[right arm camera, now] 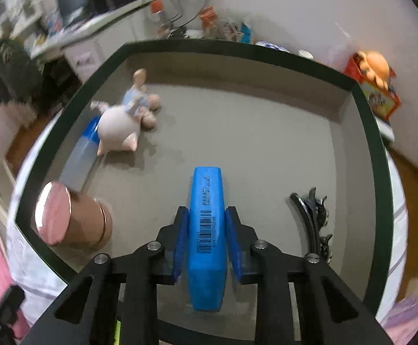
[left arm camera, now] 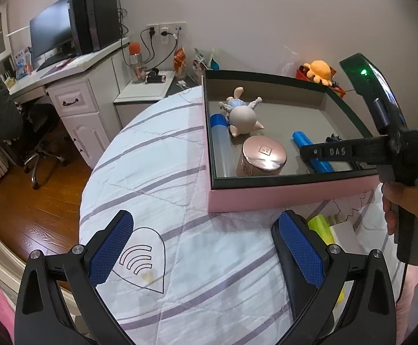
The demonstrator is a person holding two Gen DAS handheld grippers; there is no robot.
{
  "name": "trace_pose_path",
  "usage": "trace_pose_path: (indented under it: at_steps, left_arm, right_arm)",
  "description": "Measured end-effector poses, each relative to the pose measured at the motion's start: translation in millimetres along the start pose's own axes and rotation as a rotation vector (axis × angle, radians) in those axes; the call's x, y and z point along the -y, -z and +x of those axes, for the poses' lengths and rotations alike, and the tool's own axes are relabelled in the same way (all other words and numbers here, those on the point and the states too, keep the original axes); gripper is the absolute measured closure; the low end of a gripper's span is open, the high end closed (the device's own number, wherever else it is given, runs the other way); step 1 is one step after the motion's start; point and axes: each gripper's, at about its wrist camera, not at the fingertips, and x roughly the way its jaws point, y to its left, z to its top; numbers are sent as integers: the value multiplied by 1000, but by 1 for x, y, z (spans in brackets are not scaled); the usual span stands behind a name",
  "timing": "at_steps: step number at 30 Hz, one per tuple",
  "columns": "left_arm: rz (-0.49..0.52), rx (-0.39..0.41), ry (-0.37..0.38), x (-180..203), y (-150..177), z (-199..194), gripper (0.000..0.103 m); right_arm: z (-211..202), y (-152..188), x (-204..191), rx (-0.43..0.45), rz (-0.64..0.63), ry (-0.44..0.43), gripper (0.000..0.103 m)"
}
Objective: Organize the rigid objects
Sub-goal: 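Carry the blue highlighter into the box and open the right gripper, then move the left gripper to the yellow highlighter and grasp it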
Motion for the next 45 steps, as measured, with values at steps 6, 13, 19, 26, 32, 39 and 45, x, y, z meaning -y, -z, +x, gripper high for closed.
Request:
trace_pose_path:
  at_steps: [6, 13, 19, 26, 32, 39, 45]
  left_arm:
    - [13, -1, 18, 5, 6, -7, 0]
    - [20, 2, 7, 8, 12, -18, 0]
    - [-1, 15, -26, 10, 19, -31, 0]
    - [6, 31, -57, 34, 29, -39, 0]
    - [48, -9, -97, 59, 43, -30, 0]
    - [76, -12, -65, 91, 51, -30, 0]
    - [109, -37, -22, 118, 54, -24, 21]
  right_arm:
    - [-3, 8, 20, 26, 200, -39, 77]
    - [-8, 17, 18, 59, 267, -63, 72]
    - [-49, 27, 28, 188, 254, -103, 44]
    - [-118, 72, 19, 311, 82, -51, 19]
    - [-147, 125, 26, 372, 32, -39, 19]
    - [-133, 162, 48, 320, 46, -96, 19]
    - [-121, 182, 71, 285, 79, -86, 19]
